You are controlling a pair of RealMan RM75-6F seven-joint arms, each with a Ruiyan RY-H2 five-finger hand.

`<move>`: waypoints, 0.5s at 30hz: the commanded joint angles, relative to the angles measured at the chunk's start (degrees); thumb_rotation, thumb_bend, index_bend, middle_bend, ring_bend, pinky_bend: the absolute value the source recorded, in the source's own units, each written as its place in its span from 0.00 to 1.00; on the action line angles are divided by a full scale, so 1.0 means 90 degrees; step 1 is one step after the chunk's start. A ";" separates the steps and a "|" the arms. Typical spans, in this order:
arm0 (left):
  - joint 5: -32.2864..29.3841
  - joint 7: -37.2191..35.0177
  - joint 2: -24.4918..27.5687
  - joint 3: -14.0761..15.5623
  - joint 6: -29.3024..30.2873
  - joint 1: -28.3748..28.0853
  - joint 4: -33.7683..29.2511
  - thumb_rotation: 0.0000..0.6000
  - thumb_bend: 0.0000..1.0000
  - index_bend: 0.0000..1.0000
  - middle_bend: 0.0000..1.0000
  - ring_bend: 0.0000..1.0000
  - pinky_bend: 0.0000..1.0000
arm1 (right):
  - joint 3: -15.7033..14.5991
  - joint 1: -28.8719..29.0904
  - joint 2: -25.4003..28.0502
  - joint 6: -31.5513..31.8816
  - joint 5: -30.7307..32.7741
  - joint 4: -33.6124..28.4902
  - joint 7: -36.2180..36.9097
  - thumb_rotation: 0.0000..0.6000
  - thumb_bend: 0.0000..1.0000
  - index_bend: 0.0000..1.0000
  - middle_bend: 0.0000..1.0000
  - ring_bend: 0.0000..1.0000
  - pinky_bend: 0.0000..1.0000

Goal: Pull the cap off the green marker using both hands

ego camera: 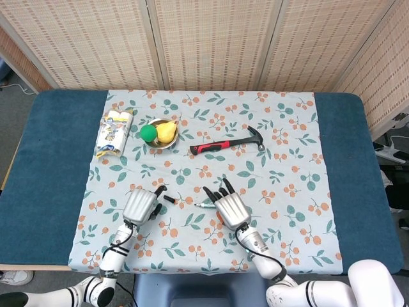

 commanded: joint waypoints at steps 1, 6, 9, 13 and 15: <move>0.0145 -0.0111 0.0277 0.0079 0.0174 0.0081 -0.0386 1.00 0.36 0.28 0.76 0.85 0.93 | 0.0013 -0.0148 0.0468 0.0235 -0.0141 -0.0631 0.0002 1.00 0.27 0.00 0.25 0.16 0.00; 0.0741 -0.0736 0.1439 0.0541 0.0865 0.0580 -0.1587 1.00 0.36 0.23 0.63 0.71 0.87 | -0.0523 -0.0653 0.1947 0.0784 -0.0803 -0.2010 0.0068 1.00 0.24 0.00 0.14 0.05 0.00; 0.1077 -0.1345 0.2497 0.1076 0.1383 0.1112 -0.2252 1.00 0.36 0.12 0.29 0.33 0.74 | -0.1215 -0.1145 0.2947 0.1259 -0.1469 -0.2499 0.0189 1.00 0.23 0.00 0.03 0.00 0.00; 0.1568 -0.2659 0.3553 0.1781 0.2287 0.1880 -0.2507 1.00 0.36 0.01 0.04 0.02 0.38 | -0.1880 -0.2060 0.3687 0.2390 -0.2254 -0.2152 0.0748 1.00 0.23 0.00 0.00 0.00 0.00; 0.1744 -0.3115 0.3777 0.1986 0.2738 0.2228 -0.2105 1.00 0.37 0.00 0.00 0.00 0.24 | -0.1959 -0.2587 0.3713 0.2999 -0.2287 -0.1676 0.0955 1.00 0.22 0.00 0.00 0.00 0.00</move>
